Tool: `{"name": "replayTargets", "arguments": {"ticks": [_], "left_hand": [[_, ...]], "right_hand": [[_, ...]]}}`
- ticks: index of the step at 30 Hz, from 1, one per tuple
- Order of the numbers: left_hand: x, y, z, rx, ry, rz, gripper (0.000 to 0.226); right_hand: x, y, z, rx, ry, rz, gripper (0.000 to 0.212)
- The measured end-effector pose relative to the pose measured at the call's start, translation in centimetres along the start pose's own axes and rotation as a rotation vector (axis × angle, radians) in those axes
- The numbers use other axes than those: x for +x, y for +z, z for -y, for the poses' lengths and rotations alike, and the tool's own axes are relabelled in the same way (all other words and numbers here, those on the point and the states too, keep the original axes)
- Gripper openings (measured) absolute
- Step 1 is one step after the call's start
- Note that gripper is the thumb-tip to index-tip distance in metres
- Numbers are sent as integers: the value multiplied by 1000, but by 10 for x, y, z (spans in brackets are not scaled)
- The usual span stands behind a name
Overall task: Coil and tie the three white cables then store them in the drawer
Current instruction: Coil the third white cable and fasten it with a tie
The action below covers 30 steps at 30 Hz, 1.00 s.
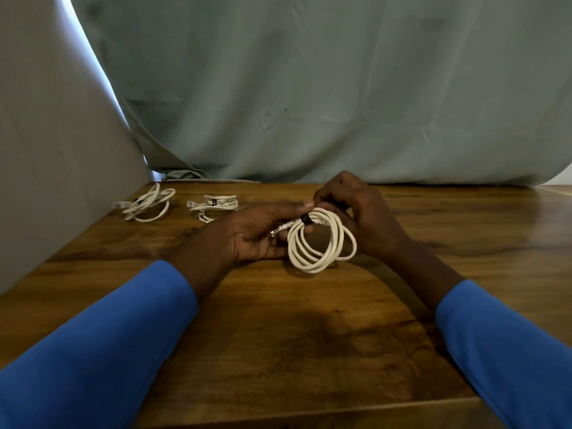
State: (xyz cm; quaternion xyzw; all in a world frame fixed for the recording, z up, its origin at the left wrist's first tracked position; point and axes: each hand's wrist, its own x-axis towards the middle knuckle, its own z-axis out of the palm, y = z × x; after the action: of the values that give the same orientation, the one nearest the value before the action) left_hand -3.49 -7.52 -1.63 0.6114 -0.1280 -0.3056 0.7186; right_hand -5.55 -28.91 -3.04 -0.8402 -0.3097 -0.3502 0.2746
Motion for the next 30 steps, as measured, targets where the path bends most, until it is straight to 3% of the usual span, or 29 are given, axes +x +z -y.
{"name": "replayTargets", "arguments": {"ticks": [3,5,9,14,16,18,19,21,22,24,27,30], "left_hand": [[-4,-4,-1,-48,-8,70,25],[0,-3,1,-69,25,89,33],[-1,13,5,-140,148,-25,30],[10,21,12,-195,282,-168,53],[10,27,12,-223,347,-222,36],[12,28,11,-210,387,-269,9],[13,27,11,-199,408,-297,6],[18,21,13,-119,478,-373,22],[21,19,13,-53,519,-415,26],[23,18,17,27,572,-466,27],[21,19,17,53,540,-432,22],[15,16,10,21,402,-378,22]], "right_hand": [[0,3,6,-185,-99,-24,26],[0,4,6,-173,-88,-63,23],[-2,5,5,193,65,-174,15],[-4,11,11,466,83,-214,32],[-5,13,13,544,104,-174,41],[-7,19,18,715,271,-128,36],[-4,21,22,893,460,-121,35],[0,18,25,1189,821,-84,57],[1,15,24,1234,871,-34,70],[4,13,25,1154,820,29,72],[-1,25,26,841,618,-19,37],[-2,25,25,877,636,-31,30]]}}
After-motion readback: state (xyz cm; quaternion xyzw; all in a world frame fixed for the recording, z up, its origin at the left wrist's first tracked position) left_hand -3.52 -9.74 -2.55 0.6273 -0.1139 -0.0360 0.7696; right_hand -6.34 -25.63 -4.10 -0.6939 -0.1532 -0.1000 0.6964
